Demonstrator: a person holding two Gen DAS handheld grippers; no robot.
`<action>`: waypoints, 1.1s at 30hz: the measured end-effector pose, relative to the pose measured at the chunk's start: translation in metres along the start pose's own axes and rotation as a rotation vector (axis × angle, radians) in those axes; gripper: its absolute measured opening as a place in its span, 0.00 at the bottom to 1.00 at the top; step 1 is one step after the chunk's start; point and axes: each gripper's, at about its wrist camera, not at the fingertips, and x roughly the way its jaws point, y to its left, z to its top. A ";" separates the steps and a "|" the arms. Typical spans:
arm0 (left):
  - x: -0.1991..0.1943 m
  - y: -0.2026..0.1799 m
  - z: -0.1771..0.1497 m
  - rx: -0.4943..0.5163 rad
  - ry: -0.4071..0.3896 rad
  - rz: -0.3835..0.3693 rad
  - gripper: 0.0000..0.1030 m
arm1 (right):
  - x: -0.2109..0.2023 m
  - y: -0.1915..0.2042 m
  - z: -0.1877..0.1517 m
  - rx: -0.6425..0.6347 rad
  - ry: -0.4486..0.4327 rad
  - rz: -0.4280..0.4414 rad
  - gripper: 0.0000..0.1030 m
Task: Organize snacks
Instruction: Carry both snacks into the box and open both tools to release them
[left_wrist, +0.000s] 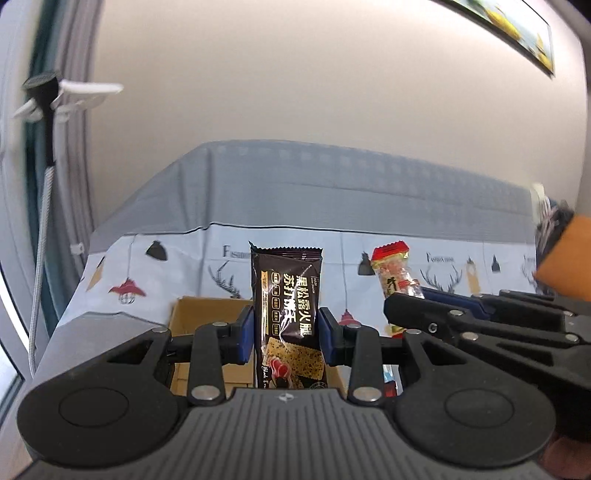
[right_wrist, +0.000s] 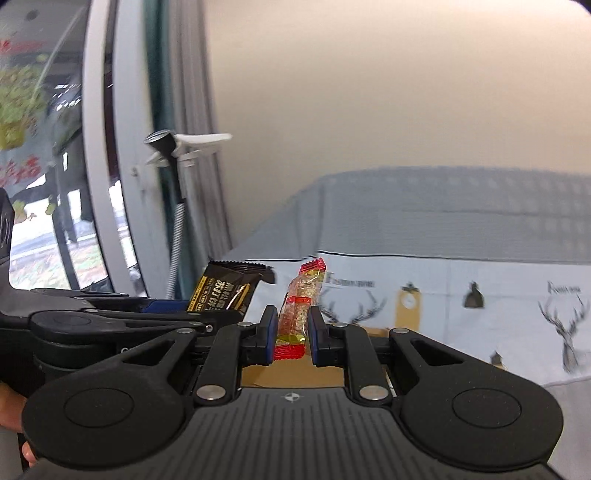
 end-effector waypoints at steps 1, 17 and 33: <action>0.002 0.004 0.000 -0.005 -0.003 0.006 0.38 | 0.005 0.005 0.002 -0.010 0.004 0.010 0.18; 0.127 0.090 -0.068 -0.067 0.194 0.031 0.38 | 0.134 0.011 -0.060 -0.006 0.257 -0.037 0.18; 0.206 0.126 -0.132 -0.112 0.418 0.053 0.38 | 0.229 -0.008 -0.156 0.174 0.572 -0.040 0.18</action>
